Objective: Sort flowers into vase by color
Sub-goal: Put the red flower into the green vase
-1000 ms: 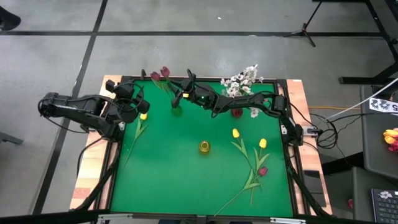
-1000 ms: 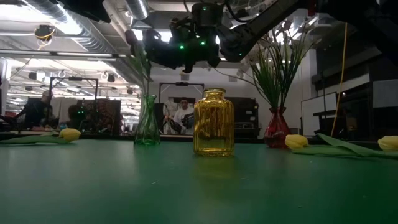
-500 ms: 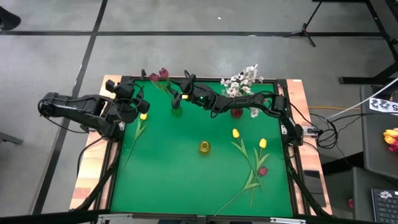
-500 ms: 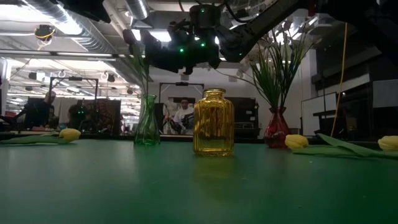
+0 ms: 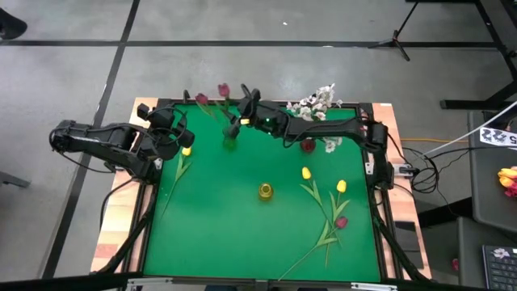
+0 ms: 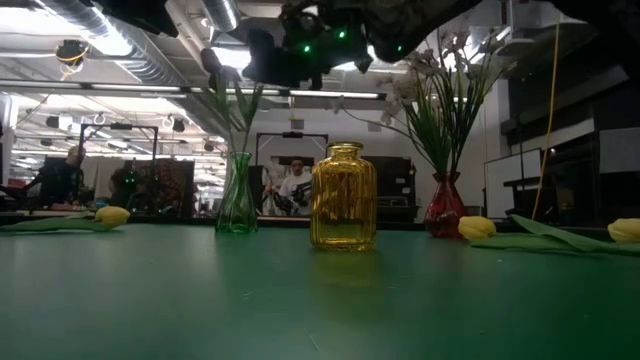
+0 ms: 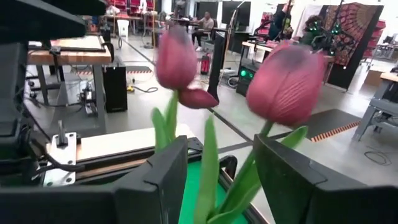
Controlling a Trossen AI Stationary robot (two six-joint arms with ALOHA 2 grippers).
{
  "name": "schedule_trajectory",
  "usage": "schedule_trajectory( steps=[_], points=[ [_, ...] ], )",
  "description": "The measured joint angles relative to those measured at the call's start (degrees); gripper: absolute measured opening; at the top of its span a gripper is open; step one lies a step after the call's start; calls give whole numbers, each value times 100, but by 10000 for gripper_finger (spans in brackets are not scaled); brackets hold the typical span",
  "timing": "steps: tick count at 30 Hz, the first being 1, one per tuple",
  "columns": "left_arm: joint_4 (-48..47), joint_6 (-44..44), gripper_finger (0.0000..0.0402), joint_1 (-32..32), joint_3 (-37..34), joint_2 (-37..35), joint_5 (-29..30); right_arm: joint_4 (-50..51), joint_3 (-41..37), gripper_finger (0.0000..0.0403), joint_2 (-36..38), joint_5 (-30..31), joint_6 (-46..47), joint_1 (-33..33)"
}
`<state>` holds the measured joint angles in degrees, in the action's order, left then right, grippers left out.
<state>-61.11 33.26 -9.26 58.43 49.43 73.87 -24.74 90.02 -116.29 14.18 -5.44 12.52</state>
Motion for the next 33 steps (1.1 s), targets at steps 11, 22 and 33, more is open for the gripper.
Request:
schedule_trajectory(
  steps=[11,22,33],
  points=[
    [-2,46,214,-1,0,0,0,1263,0,184,716,179,-391,-413],
    [-2,142,214,0,0,0,-50,6232,9,184,2223,248,1133,-1699],
    [-2,443,214,-2,0,0,-315,11144,-2,184,2666,72,6241,-3472]
  ],
)
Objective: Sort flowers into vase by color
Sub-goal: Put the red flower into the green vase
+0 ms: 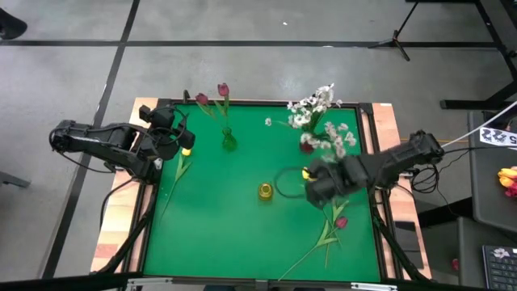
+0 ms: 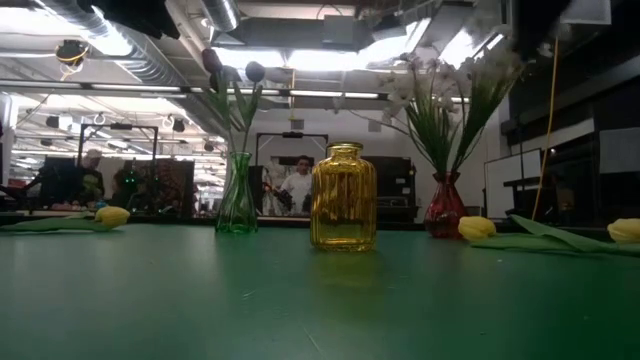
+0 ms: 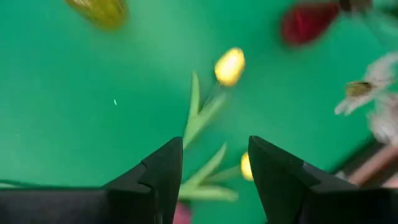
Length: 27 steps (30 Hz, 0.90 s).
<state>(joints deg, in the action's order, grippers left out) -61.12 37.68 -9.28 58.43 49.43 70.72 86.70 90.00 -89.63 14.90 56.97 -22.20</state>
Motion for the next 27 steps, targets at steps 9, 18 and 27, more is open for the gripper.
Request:
schedule_trajectory(
  steps=[9,18,27],
  points=[
    [0,196,214,1,0,12,-11,-953,-633,184,-37,-921,1469,-1330],
    [1,209,214,0,0,188,-9,-2746,-1641,184,-37,-795,1006,-2349],
    [0,17,214,2,0,328,-19,-3500,-2654,184,-39,-1035,-75,-2529]
  ],
)
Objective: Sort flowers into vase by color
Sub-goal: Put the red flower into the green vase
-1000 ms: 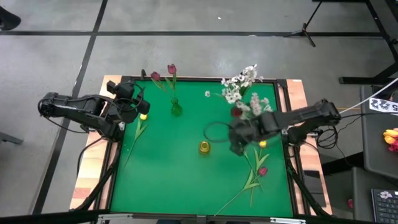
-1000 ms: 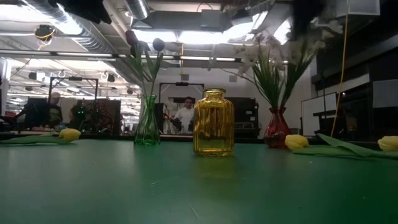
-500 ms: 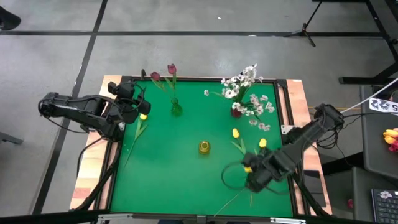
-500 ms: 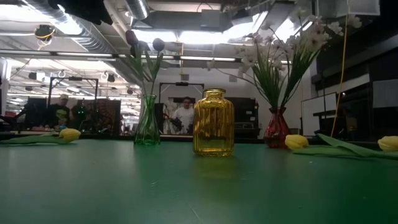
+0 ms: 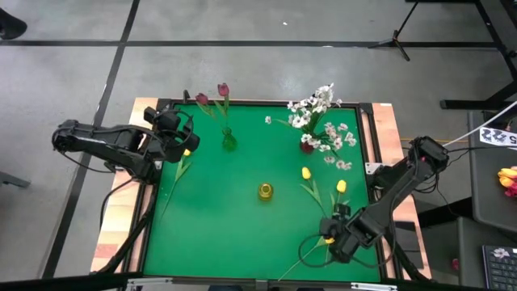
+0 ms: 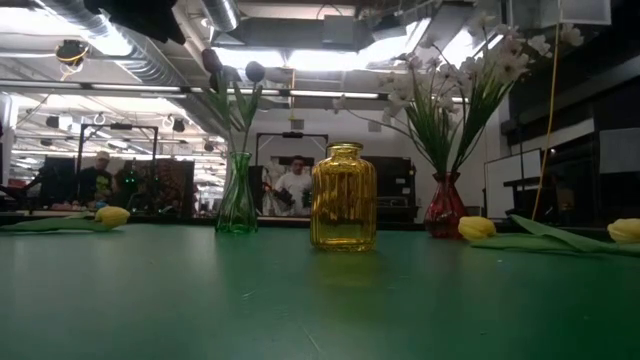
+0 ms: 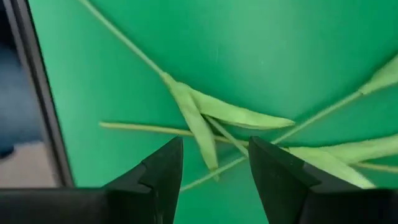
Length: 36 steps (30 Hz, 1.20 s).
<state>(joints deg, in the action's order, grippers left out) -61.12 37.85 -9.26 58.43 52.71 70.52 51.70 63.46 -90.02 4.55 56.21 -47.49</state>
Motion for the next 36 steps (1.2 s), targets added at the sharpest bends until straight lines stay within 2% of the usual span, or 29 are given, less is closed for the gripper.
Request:
schedule_trajectory(
  steps=[8,11,14,18,25,31,36],
  points=[
    [0,-29,214,0,0,-4,2,-597,-142,184,-103,-135,-1637,470],
    [0,-29,214,-2,0,-4,0,-808,-144,184,-339,-506,-2341,632],
    [-10,-31,214,-2,0,-4,1,-974,-144,184,-588,-911,-2660,716],
    [-116,-33,214,-2,0,-4,0,-1062,-144,184,-821,-1135,-2824,656],
    [-166,-29,214,-2,0,-4,0,-1132,-144,184,-1020,-997,-2925,622],
    [-169,-24,214,-2,0,-4,-2,-1139,-142,184,-1045,-461,-2970,625],
    [-169,-26,214,-2,0,-4,-2,-1186,-142,184,-1045,-779,-2802,622]
  ],
)
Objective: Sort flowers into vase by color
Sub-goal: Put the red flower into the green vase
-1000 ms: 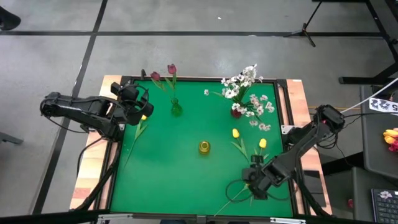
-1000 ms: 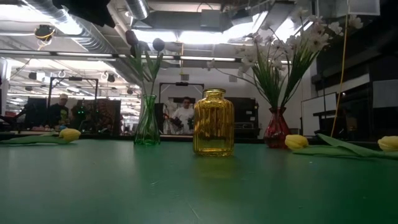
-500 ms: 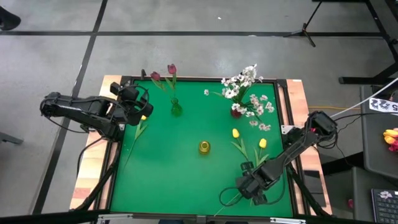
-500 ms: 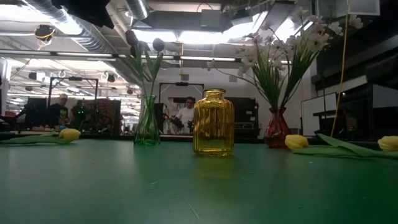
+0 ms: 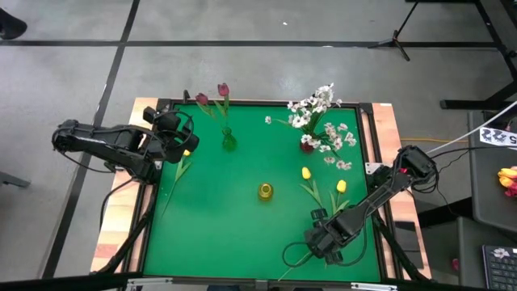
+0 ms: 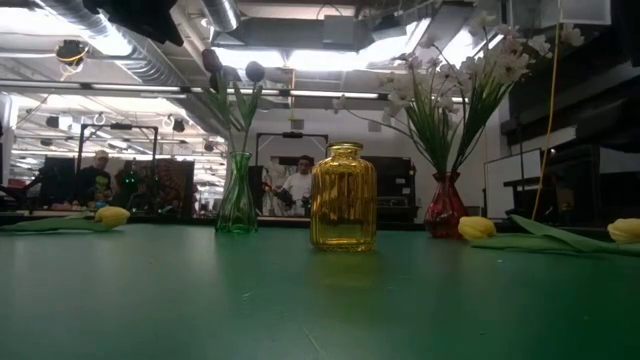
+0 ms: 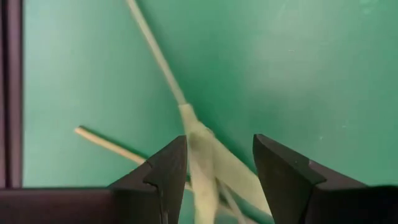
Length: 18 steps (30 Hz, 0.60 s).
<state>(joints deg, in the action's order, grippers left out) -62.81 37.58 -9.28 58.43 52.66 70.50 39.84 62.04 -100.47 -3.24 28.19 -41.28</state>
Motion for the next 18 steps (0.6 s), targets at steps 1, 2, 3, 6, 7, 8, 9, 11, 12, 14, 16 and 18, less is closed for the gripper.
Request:
schedule_trajectory(
  steps=[1,2,3,6,7,8,9,11,12,14,16,18],
  points=[
    [0,2,214,0,0,0,0,-19,0,184,0,-27,40,0],
    [0,2,214,0,0,0,0,-45,0,184,0,-42,70,0],
    [0,0,214,0,0,0,0,-59,0,184,0,-44,95,0],
    [0,0,214,0,0,0,0,-100,-1,184,0,23,17,0],
    [-2,0,214,0,0,0,0,-121,-24,184,1,81,-6,0],
    [-2,0,214,0,0,0,1,-195,-87,184,7,114,-6,0],
    [-2,0,214,0,0,0,0,-265,-172,184,7,115,9,0],
    [-3,-2,214,0,0,0,0,-414,-340,184,7,59,88,-44],
    [-4,-2,214,0,0,0,0,-501,-393,184,7,26,134,-69],
    [-4,-2,214,0,0,0,0,-581,-455,184,13,60,169,-80],
    [-4,-2,214,0,0,0,0,-568,-457,184,15,51,181,-116],
    [-4,-2,214,0,0,0,0,-571,-457,184,15,49,181,-114]
  ],
)
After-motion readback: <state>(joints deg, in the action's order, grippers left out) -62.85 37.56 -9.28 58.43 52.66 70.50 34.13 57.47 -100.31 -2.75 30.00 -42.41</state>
